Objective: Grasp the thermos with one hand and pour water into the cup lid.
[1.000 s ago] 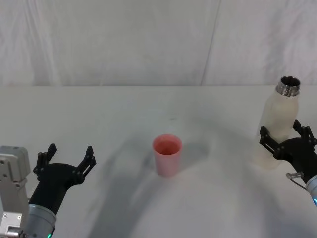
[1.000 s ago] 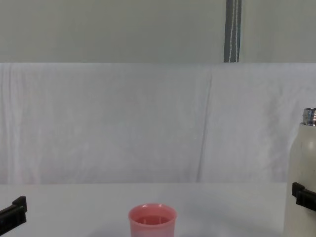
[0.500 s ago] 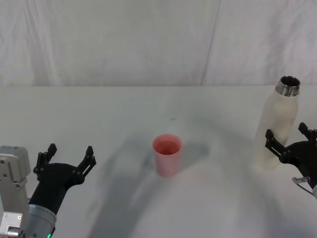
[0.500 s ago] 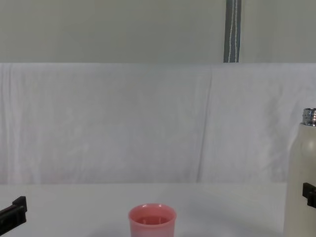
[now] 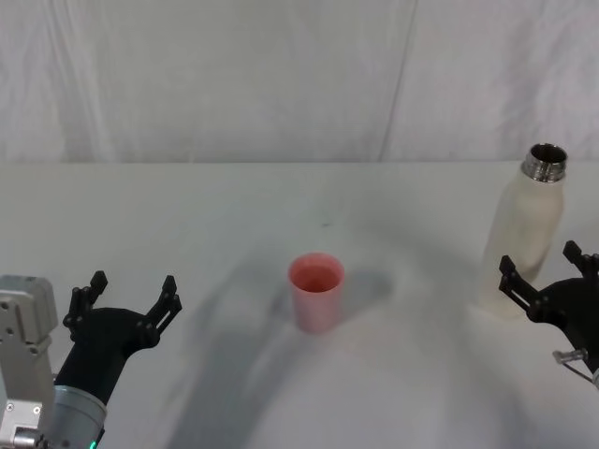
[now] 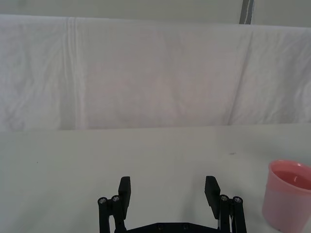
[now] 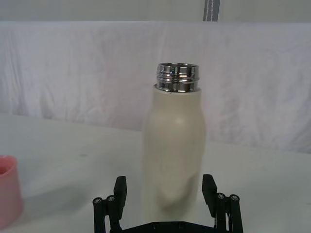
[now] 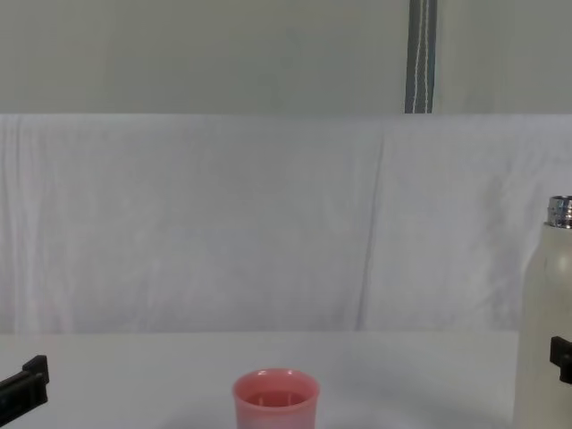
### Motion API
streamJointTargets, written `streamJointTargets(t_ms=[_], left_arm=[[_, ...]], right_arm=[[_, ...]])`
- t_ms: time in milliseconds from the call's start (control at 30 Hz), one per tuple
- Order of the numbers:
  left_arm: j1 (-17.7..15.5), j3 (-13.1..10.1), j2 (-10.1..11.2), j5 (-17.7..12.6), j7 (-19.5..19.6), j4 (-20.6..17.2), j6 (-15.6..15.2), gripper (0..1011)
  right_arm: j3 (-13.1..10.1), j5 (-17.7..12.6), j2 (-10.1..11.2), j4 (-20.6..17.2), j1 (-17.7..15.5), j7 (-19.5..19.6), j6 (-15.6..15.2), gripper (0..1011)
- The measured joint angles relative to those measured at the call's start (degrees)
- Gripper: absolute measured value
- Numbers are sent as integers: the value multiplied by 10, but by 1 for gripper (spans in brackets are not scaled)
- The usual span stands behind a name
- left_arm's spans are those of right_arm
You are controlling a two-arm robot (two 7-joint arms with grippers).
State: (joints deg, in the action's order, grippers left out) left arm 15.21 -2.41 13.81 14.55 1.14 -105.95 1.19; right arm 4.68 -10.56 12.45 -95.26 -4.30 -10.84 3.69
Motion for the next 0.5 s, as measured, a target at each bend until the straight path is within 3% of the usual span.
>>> streamJointTargets(t_ms=[500], left_arm=[[0, 0, 0, 0, 0, 0, 0, 1001]], right_arm=[[6, 9, -6, -38, -41, 5, 8, 1001]])
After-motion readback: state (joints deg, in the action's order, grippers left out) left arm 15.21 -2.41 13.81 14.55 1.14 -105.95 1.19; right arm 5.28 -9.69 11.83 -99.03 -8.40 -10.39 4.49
